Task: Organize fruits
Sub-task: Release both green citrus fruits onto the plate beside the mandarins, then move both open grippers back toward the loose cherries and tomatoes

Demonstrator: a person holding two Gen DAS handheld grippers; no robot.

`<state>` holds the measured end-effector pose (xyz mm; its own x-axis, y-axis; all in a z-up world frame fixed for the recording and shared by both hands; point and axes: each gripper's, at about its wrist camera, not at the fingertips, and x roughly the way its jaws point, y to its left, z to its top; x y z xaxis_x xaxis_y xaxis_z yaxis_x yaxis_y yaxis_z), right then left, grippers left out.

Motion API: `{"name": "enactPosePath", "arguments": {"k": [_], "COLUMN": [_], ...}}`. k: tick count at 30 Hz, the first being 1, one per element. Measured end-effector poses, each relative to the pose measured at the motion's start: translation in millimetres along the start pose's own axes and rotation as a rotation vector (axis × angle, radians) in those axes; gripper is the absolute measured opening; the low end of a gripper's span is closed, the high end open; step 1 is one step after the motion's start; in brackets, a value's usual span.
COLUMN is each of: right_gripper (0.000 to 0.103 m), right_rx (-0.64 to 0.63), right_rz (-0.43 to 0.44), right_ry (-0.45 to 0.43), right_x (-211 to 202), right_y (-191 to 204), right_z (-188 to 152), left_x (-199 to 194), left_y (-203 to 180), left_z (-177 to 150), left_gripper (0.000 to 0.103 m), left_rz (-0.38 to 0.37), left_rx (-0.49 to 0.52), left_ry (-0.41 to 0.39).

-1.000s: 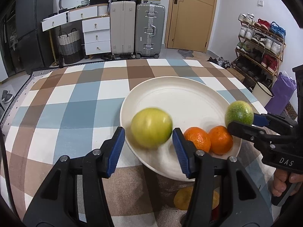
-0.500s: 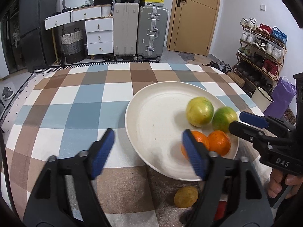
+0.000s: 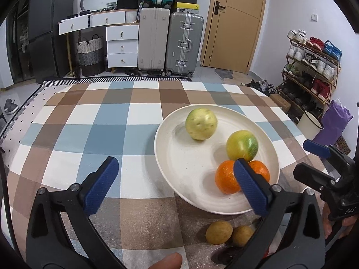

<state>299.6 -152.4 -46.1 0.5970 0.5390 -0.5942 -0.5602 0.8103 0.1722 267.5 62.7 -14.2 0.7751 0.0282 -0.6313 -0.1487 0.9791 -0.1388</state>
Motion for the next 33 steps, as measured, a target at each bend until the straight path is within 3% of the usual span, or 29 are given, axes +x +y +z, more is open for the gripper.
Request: {"name": "enactPosePath", "arguments": {"k": [18, 33], "right_gripper": [0.103, 0.103], "right_rx": [0.031, 0.007], "right_rz": [0.023, 0.01], "right_ry": [-0.006, 0.034], "right_x": [-28, -60], "right_y": [-2, 4], "right_z": [-10, -28], "left_x": [-40, -81], "left_y": [-7, -12], "left_z": [-9, -46], "left_gripper": [0.102, 0.102], "left_rz": [0.025, 0.037], "left_rx": [0.03, 0.056], "left_ry": [-0.018, 0.008]}}
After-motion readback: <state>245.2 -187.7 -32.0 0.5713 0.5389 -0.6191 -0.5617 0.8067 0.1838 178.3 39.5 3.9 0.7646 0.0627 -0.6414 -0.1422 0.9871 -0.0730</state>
